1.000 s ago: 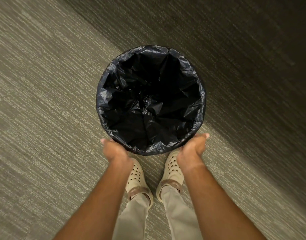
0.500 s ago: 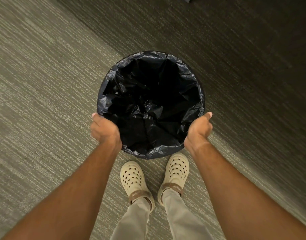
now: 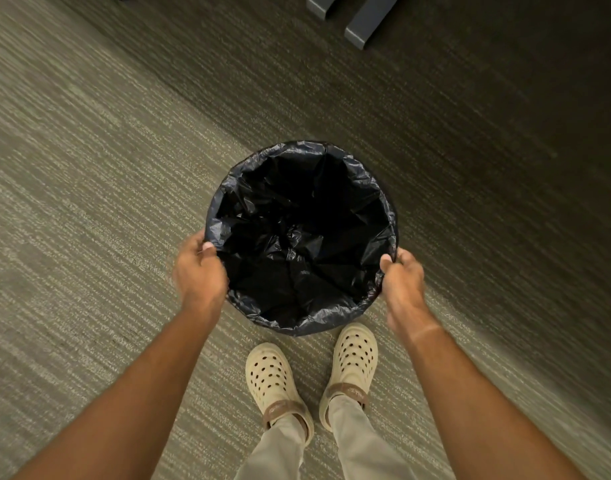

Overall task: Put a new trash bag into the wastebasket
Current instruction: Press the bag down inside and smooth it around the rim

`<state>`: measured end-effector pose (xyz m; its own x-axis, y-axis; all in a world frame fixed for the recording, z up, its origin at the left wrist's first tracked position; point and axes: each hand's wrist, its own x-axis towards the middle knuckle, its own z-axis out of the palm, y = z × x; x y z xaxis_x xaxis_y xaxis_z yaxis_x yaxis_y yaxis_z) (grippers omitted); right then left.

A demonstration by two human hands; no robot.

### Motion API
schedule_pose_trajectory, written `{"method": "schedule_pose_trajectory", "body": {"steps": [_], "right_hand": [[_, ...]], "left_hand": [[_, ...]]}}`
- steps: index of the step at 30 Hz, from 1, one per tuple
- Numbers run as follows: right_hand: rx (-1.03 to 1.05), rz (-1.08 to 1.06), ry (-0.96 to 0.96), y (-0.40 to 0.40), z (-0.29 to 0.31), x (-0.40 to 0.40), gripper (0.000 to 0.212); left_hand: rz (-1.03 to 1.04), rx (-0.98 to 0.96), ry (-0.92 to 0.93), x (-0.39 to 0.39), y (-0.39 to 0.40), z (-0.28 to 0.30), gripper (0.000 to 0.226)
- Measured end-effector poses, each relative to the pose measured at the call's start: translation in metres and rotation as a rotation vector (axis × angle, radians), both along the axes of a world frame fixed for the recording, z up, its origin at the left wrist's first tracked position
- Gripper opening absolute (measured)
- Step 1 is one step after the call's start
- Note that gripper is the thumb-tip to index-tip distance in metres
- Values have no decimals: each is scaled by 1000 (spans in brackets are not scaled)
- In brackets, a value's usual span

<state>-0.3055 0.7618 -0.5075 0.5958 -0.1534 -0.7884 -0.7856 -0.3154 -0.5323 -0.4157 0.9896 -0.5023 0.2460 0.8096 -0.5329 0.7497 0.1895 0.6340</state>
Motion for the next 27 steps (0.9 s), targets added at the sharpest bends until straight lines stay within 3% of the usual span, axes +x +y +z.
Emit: {"method": "schedule_pose_trajectory", "body": {"steps": [12, 20, 27], "right_hand": [[36, -47, -83, -7, 49, 39, 32], [-60, -93, -149, -5, 32, 139, 22], [-51, -33, -191, 4, 22, 248, 26]], "left_hand": [[-145, -148, -37, 58, 25, 56, 40], [-312, -282, -53, 166, 45, 72, 47], [-315, -292, -98, 269, 56, 68, 33]]}}
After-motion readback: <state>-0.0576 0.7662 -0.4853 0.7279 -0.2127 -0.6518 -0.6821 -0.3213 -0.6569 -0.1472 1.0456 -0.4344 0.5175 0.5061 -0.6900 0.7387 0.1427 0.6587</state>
